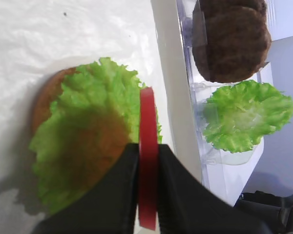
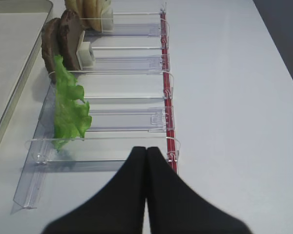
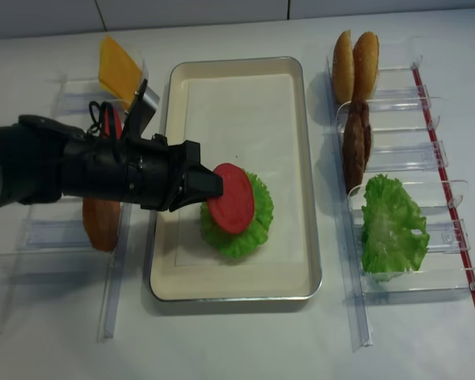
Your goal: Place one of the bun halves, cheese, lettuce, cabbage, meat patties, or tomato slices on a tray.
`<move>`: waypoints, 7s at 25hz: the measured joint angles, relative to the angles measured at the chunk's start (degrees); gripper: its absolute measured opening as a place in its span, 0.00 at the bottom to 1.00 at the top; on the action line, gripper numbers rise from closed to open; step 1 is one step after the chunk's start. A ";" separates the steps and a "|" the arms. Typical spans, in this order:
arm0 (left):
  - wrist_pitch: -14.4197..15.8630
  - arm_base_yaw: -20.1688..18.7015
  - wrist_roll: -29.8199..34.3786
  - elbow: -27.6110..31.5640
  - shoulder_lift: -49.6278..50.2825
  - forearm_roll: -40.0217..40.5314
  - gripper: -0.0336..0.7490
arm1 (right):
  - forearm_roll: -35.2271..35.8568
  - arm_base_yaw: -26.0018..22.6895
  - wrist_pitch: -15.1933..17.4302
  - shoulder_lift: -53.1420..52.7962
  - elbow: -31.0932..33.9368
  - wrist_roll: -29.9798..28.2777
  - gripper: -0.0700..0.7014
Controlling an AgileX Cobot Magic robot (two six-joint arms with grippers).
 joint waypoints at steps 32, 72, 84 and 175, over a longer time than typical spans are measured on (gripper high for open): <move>-3.79 -1.78 0.26 0.00 0.00 2.05 0.16 | 0.00 0.00 0.00 0.00 0.00 0.00 0.09; -8.05 -1.99 7.22 -12.05 0.00 15.30 0.70 | 0.00 0.00 0.00 0.00 0.00 0.00 0.09; -3.50 -10.68 -37.23 -31.21 0.00 74.91 0.70 | 0.09 0.00 0.00 0.00 0.00 0.00 0.09; 14.76 6.66 -50.78 18.31 -96.50 78.01 0.64 | 0.09 0.00 0.00 0.00 0.00 0.00 0.09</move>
